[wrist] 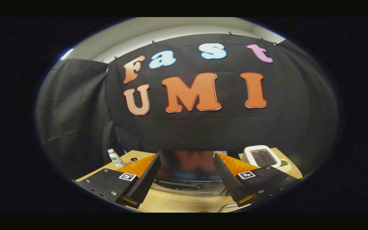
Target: Open the toaster oven, put the food inside, and close the toaster oven door.
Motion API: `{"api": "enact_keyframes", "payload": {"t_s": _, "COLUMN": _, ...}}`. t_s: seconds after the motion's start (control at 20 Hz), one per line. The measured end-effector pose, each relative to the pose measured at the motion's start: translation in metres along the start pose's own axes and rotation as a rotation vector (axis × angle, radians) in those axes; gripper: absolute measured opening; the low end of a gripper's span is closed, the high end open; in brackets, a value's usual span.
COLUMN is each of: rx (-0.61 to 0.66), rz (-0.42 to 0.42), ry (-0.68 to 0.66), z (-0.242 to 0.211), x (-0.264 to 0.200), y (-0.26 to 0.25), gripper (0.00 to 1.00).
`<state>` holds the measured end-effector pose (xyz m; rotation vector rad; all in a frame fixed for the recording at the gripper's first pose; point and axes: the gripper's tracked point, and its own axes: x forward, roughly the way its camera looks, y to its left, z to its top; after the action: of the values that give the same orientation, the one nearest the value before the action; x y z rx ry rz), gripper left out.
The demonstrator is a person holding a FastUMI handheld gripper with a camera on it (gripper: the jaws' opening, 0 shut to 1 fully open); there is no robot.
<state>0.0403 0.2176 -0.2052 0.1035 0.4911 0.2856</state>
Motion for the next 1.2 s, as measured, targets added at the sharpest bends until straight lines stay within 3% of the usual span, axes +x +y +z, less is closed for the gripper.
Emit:
{"api": "enact_keyframes", "payload": {"t_s": 0.5, "rx": -0.021, "rz": -0.086, "ry": 0.194, "z": -0.099, "x": 0.061, "y": 0.006, "gripper": 0.99}}
{"api": "enact_keyframes", "payload": {"t_s": 0.55, "rx": -0.05, "rz": -0.096, "ry": 0.147, "z": -0.093, "x": 0.062, "y": 0.005, "gripper": 0.98}}
{"api": "enact_keyframes", "payload": {"t_s": 0.8, "rx": -0.134, "rz": -0.069, "ry": 0.119, "z": -0.105, "x": 0.035, "y": 0.016, "gripper": 0.97}}
{"api": "enact_keyframes", "payload": {"t_s": 0.95, "rx": -0.038, "rz": -0.04, "ry": 0.102, "z": -0.111, "x": 0.014, "y": 0.019, "gripper": 0.88}}
{"api": "enact_keyframes", "payload": {"t_s": 1.0, "rx": -0.034, "rz": -0.029, "ry": 0.13, "z": -0.117, "x": 0.011, "y": 0.017, "gripper": 0.88}}
{"api": "enact_keyframes", "payload": {"t_s": 1.05, "rx": -0.031, "rz": -0.003, "ry": 0.136, "z": -0.121, "x": 0.005, "y": 0.018, "gripper": 0.81}}
{"api": "enact_keyframes", "payload": {"t_s": 1.2, "rx": 0.051, "rz": 0.002, "ry": 0.284, "z": -0.155, "x": -0.015, "y": 0.015, "gripper": 0.8}}
